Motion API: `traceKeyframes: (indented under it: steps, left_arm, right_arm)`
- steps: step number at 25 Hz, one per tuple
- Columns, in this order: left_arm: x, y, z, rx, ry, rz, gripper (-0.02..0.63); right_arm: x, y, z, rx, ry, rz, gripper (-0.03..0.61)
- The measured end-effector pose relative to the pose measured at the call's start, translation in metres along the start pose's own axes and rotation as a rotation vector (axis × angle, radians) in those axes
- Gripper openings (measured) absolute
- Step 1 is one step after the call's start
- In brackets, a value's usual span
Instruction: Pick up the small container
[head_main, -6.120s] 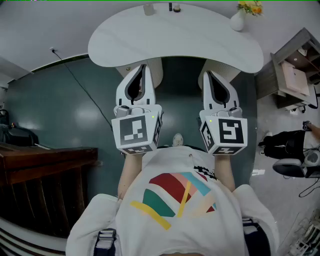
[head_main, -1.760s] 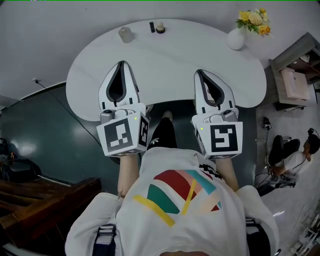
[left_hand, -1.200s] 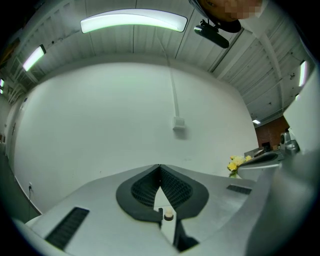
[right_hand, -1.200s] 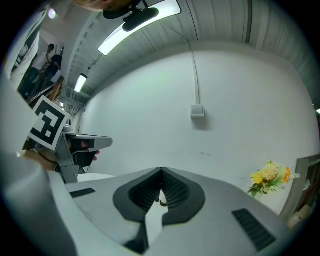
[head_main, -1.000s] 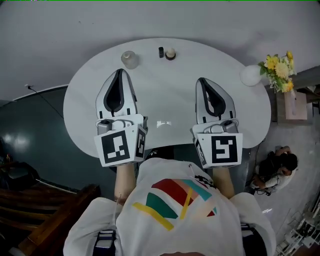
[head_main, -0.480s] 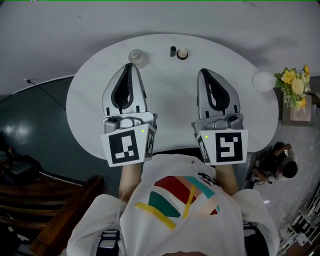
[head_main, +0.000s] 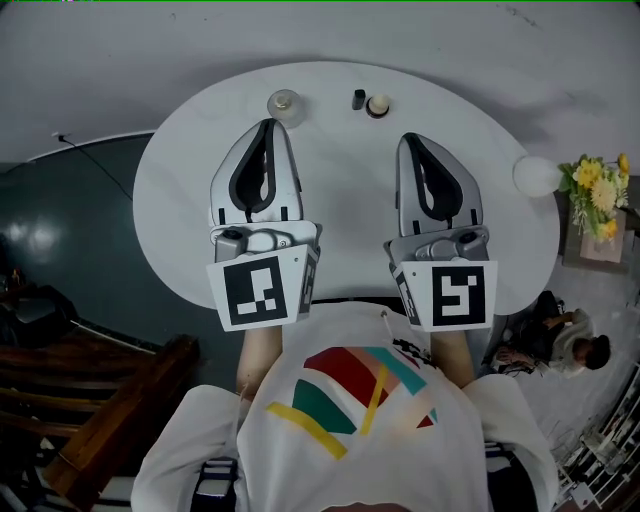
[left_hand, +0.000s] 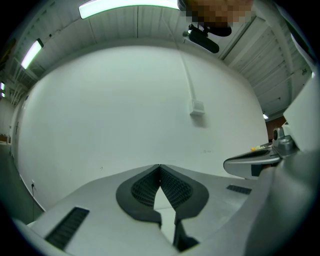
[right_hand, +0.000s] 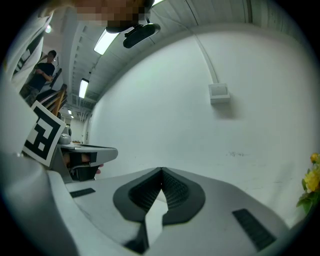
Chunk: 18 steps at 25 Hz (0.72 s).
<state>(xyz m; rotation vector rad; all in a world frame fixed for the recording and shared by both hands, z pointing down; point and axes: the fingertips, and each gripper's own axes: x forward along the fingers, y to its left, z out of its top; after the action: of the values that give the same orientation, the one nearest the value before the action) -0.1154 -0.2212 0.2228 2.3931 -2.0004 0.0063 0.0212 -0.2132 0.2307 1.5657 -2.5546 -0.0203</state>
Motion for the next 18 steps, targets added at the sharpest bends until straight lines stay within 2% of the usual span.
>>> traceKeyframes:
  steps: [13, 18]
  left_arm:
    - [-0.003, -0.003, 0.001, 0.027, 0.013, 0.037, 0.018]
    - [0.005, -0.001, 0.002, 0.006, 0.011, 0.03, 0.018]
  right_arm:
    - [0.001, 0.01, -0.004, -0.003, 0.002, 0.057, 0.012]
    - [0.003, 0.008, -0.006, 0.0, 0.007, 0.068, 0.012]
